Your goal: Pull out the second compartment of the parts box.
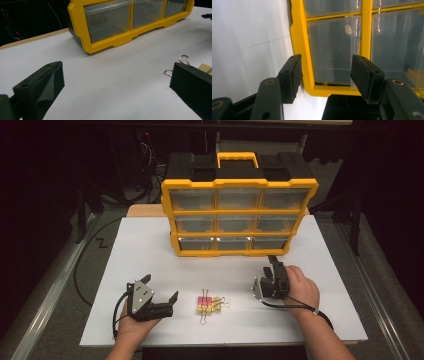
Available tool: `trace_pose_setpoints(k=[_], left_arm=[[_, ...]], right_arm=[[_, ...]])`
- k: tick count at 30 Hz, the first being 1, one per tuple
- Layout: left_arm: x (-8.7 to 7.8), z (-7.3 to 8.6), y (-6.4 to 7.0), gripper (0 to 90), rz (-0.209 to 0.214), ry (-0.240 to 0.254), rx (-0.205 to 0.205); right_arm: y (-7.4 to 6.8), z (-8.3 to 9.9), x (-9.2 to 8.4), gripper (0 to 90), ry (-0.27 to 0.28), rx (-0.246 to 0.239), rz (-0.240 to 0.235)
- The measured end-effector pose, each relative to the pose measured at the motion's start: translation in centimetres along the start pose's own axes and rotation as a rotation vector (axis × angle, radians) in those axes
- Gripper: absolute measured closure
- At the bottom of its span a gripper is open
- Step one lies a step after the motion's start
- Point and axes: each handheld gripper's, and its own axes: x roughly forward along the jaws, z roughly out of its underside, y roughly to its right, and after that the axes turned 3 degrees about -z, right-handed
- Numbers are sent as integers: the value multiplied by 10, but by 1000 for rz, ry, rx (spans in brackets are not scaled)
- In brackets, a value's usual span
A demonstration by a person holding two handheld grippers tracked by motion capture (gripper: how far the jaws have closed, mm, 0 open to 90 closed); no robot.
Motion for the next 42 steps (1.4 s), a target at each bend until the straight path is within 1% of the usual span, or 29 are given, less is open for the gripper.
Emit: trace_pose_setpoints(k=[4,6,7,8,9,10,12,13,15,18,19,20,21,22,24,26,27,29,33,35,36,37,38,39,40,41,42], left_arm=[[0,0,0,4,7,1,0],[0,-1,0,4,7,-9,3],[0,0,0,4,5,-8,7],[0,0,0,4,5,-6,8],[0,0,0,4,5,-6,6],[0,0,0,4,5,-4,4],[0,-1,0,4,6,0,2],[-1,-1,0,4,4,1,2],[-1,-1,-1,4,6,4,0],[-1,-1,-1,4,8,5,2],[-1,-1,-1,4,8,6,2],[-1,0,-1,4,10,4,2],[-1,0,-1,4,10,4,0],[-1,0,-2,4,9,6,-2],[-2,0,-2,4,7,13,-7],[-3,-1,-2,4,5,17,-8],[-3,-1,-2,4,5,19,-7],[-3,-1,-3,4,7,18,-7],[-3,0,-3,4,6,23,-17],[-3,0,-4,4,5,24,-21],[-3,0,-4,4,7,21,-21],[-3,0,-5,4,9,19,-23],[-3,0,-5,4,10,19,-23],[-3,0,-5,4,10,19,-22],[-3,0,-4,4,8,19,-21],[-4,0,-5,4,10,18,-23],[-4,0,-5,4,15,12,-29]], right_arm=[[1,-5,1,452,-4,-20,7],[1,-7,2,455,-10,-28,7],[1,-9,3,457,-20,-15,2],[1,-9,3,457,-20,-15,2],[3,-11,4,460,-14,-34,7],[4,-12,4,463,-10,-40,12],[5,-14,5,468,-5,-27,16],[7,-17,5,471,-12,-34,18],[7,-18,5,472,-14,-31,17],[10,-21,6,475,-4,-21,25],[12,-22,6,476,-4,-29,20],[13,-23,5,478,-7,-25,23],[15,-24,5,479,3,-23,33],[16,-24,4,481,-3,-15,27],[20,-26,4,484,1,-18,26],[23,-27,3,491,0,-6,36],[25,-28,2,493,3,-11,38],[29,-30,1,498,19,-9,57],[38,-36,-1,503,31,0,69],[43,-39,-3,503,30,-5,73],[46,-41,-3,503,37,-11,87],[49,-42,-4,503,36,-7,84],[53,-44,-4,505,49,-12,96],[56,-45,-5,506,45,-6,93],[58,-46,-6,507,40,11,89],[63,-48,-6,509,54,-24,108],[65,-49,-6,510,53,-7,105]])
